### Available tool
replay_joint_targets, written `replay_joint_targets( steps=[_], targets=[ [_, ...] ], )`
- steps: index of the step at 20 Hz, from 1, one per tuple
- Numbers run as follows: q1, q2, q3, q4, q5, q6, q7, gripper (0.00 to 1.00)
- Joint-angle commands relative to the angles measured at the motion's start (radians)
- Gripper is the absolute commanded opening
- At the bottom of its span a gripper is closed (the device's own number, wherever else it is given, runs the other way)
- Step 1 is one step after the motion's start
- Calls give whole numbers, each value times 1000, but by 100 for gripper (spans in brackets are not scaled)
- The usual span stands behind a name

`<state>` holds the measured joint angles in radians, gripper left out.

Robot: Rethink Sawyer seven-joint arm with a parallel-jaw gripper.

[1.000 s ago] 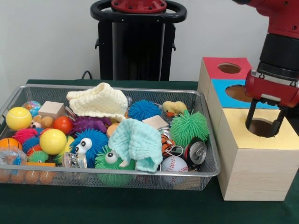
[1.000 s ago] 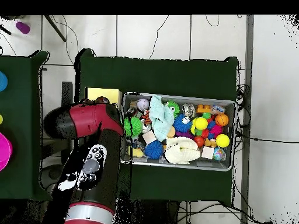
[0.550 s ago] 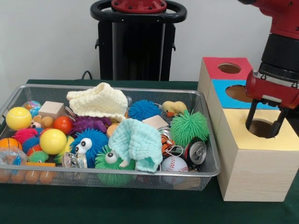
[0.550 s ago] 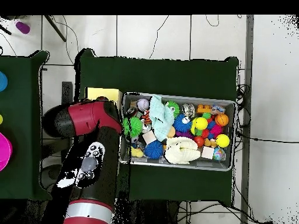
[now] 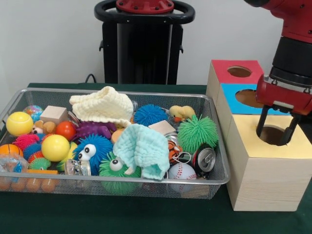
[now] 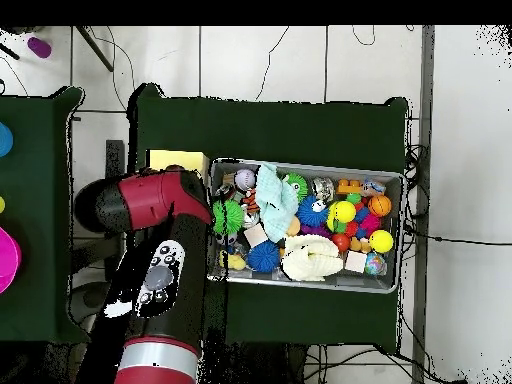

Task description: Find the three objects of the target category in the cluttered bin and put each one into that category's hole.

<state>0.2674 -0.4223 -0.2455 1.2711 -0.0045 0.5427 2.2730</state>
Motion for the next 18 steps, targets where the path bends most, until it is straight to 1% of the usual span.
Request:
replay_joint_targets(
  steps=[1,4,6,7,9,10,12,13,18],
  targets=[
    [-101,-61,138,63,-33,70,-113,100],
    [-117,-75,163,78,-39,70,-114,100],
    [-151,-92,210,101,-5,128,-124,100],
    [-162,-100,223,105,4,154,-124,100],
    [-192,-117,254,99,24,249,-139,100],
    [-205,-124,269,98,28,277,-142,100],
    [-221,-132,289,105,15,281,-154,100],
    [-234,-136,310,107,-4,291,-152,0],
    [-247,-139,323,108,-21,303,-153,0]
  ],
)
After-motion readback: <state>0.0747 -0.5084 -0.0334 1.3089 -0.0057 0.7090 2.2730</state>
